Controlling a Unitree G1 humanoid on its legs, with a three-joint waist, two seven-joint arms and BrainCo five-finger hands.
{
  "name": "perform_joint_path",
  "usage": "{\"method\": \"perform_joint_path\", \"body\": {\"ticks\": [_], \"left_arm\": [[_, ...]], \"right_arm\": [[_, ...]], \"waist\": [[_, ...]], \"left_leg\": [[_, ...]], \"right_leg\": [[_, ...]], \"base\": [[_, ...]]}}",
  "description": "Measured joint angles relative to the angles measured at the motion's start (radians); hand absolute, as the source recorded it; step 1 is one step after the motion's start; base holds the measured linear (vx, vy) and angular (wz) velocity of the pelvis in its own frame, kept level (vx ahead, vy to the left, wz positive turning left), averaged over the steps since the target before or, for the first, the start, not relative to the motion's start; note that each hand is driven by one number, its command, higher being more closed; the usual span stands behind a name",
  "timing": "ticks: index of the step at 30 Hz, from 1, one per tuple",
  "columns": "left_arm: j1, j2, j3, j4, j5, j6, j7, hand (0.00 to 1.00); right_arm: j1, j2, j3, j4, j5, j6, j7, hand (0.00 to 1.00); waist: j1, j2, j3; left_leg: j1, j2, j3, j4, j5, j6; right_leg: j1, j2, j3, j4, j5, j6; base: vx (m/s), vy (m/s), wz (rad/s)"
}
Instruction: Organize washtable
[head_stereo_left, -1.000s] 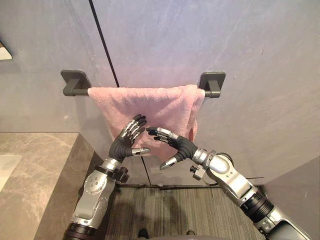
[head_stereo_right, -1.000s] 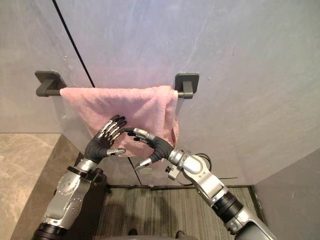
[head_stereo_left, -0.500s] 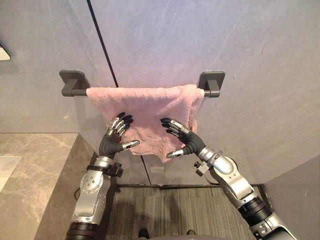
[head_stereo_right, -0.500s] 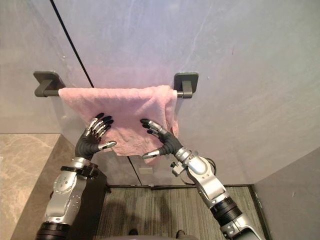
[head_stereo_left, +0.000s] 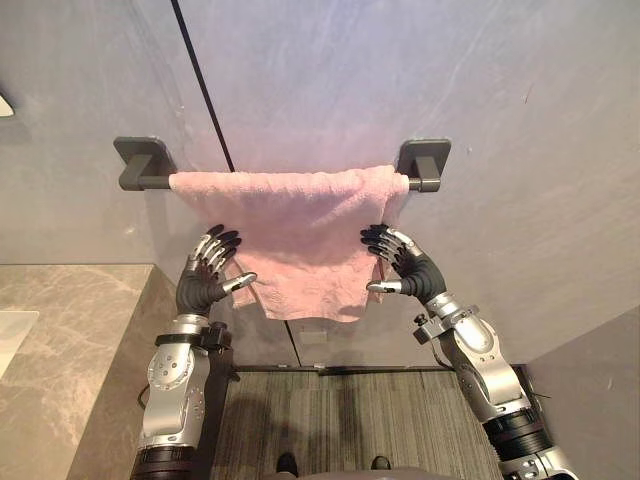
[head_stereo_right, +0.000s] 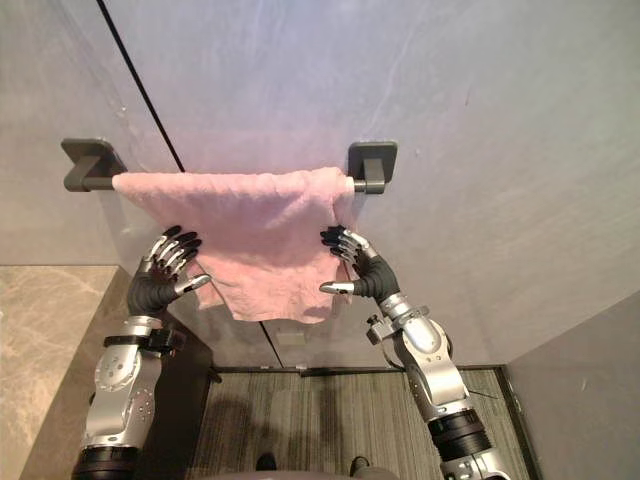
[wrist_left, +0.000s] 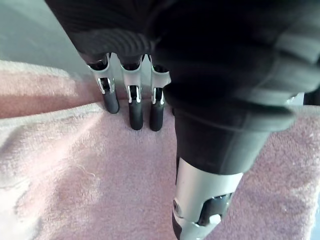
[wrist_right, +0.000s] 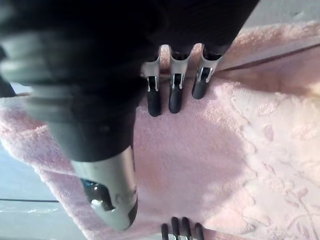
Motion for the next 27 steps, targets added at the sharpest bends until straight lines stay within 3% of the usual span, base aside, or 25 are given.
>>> {"method": "perform_joint_path", "body": {"ticks": [19,27], "left_arm": [[0.107,-0.078,0.095,-0.039,0.018,-0.009,0.017,0.00],[0.216,-0.116,0.182,-0.065,-0.003,-0.020,-0.022,0.00]], "right_arm": [[0.186,0.045,-0.212,-0.164,0.006,-0.022,-0.017,0.00],[0.322,0.050,-0.378,-0.148,-0.094,-0.024,-0.037,0.00]], "waist": [[-0.001,-0.005,0.001],[-0.004,-0.007,0.001]], "left_leg": [[0.000,0.000,-0.002,0.000,-0.001,0.000],[0.002,-0.002,-0.018,0.000,-0.001,0.001]], "right_leg": [[0.002,0.000,-0.002,-0.001,0.000,0.001],[0.008,-0.003,-0.024,0.001,-0.005,0.006]], "base": [[0.00,0.000,0.00],[0.00,0.000,0.06]]}}
